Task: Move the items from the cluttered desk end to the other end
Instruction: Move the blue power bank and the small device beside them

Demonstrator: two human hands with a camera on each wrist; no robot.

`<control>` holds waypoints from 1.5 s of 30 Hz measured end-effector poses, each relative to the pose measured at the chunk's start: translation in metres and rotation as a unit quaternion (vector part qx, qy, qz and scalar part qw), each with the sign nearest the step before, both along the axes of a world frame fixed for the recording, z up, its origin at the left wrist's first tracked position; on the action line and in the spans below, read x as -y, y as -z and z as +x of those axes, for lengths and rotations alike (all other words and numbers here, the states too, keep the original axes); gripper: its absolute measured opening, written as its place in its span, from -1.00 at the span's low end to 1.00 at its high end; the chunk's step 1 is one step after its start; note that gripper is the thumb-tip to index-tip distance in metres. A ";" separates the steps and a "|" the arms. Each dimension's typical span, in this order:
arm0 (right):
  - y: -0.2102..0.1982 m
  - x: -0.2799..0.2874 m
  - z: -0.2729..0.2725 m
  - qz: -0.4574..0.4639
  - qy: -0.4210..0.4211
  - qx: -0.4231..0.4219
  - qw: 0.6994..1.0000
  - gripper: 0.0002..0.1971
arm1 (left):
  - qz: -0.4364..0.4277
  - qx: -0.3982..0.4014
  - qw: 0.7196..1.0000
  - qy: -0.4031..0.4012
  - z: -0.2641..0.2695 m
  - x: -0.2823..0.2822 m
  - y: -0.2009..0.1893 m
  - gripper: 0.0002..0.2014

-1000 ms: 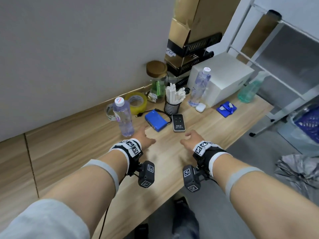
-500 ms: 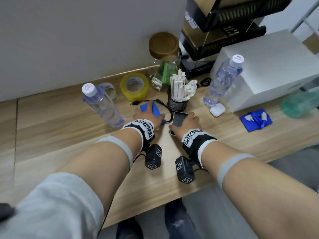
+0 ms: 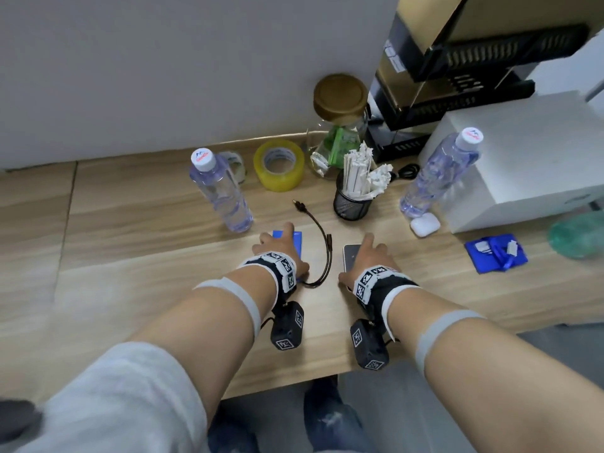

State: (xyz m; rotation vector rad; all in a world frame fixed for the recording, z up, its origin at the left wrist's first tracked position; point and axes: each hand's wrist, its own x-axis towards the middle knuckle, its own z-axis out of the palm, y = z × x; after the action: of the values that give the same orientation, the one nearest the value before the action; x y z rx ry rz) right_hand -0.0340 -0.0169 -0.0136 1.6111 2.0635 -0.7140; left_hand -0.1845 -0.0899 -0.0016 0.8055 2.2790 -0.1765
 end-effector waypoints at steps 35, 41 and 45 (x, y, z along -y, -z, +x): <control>-0.185 0.496 -0.485 -0.379 -0.183 -0.347 0.838 -0.53 | 0.361 0.259 0.761 -0.472 -0.373 0.600 -0.176 -0.01; -0.164 0.531 -0.575 -0.450 -0.198 -0.307 0.815 -0.73 | 0.341 0.238 0.793 -0.445 -0.455 0.653 -0.155 0.12; -0.143 0.550 -0.643 -0.468 -0.160 -0.287 0.820 -0.82 | 0.341 0.235 0.806 -0.422 -0.519 0.671 -0.135 -0.28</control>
State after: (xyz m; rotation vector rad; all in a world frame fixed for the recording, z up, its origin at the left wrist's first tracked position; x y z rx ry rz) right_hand -0.6768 -0.5673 0.1296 0.4950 1.7282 -1.8599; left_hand -0.7033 -0.7606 0.1336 0.0376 1.9672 1.1731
